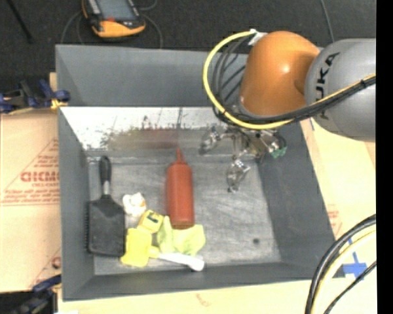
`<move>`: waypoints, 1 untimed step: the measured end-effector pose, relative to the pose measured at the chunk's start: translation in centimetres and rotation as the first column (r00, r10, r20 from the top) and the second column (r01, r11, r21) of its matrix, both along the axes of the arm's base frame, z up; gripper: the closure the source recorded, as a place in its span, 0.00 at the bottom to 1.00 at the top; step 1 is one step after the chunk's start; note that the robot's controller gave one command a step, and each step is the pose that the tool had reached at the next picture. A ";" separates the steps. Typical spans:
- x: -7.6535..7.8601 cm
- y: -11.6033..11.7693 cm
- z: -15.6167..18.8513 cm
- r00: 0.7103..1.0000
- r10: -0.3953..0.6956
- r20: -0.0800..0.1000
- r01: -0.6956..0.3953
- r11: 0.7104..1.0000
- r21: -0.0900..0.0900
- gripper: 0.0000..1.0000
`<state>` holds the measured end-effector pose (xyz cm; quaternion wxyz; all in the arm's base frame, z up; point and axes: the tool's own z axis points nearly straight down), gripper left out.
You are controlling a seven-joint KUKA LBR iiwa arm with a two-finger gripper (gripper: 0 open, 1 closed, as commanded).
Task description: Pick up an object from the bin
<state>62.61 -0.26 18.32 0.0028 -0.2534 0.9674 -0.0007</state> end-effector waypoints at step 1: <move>0.4 2.3 1.8 1.000 0.000 0.000 0.000 1.000 0.001 0.00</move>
Offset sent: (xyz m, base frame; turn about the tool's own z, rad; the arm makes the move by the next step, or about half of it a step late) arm 0.0279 0.0275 -0.0107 0.1011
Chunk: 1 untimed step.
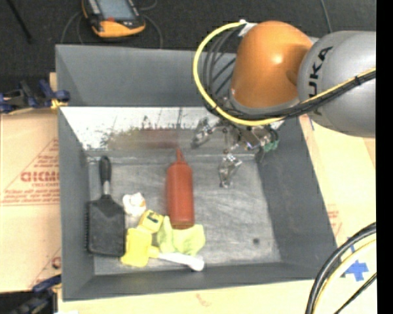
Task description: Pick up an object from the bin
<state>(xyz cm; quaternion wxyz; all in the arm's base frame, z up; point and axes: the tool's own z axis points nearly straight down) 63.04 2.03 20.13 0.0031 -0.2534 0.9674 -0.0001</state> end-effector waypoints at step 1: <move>1.3 0.6 -1.2 0.975 -0.223 0.002 0.223 0.975 0.003 0.00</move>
Offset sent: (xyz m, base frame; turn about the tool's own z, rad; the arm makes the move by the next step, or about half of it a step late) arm 0.0067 0.0108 -0.0280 -0.0749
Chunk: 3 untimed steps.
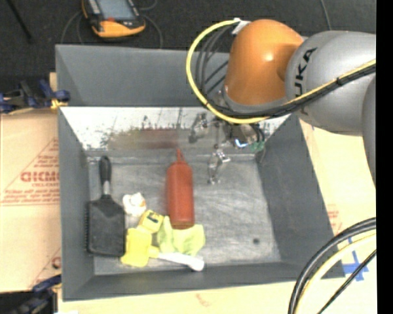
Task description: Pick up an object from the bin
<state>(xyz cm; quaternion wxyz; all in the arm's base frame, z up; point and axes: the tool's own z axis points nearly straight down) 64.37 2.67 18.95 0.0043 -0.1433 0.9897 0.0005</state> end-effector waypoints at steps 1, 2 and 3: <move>-0.3 0.2 -1.0 0.966 0.257 -0.004 -0.257 0.966 -0.003 0.00; -1.4 0.5 -2.0 0.983 0.186 -0.004 -0.186 0.983 -0.001 0.00; -0.8 1.8 -3.7 0.961 0.277 -0.002 -0.277 0.961 -0.004 0.00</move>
Offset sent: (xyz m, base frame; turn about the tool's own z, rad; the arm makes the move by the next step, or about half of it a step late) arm -0.0222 0.0081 -0.0265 -0.1248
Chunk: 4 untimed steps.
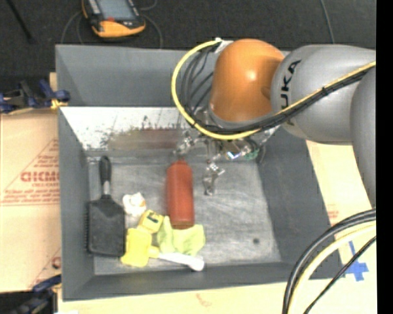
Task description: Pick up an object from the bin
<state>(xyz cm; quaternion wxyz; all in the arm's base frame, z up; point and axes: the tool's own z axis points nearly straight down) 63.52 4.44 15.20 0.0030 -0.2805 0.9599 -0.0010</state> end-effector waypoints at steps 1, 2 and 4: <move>-0.7 0.5 -0.1 0.991 0.131 -0.004 -0.131 0.991 0.001 0.00; -0.4 0.9 -0.3 0.997 0.076 0.000 -0.076 0.997 0.001 0.00; -4.7 0.7 3.0 0.931 0.365 -0.004 -0.365 0.931 0.002 0.00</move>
Offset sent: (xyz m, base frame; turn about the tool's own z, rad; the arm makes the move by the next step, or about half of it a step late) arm 0.0072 0.0247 -0.0336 -0.0442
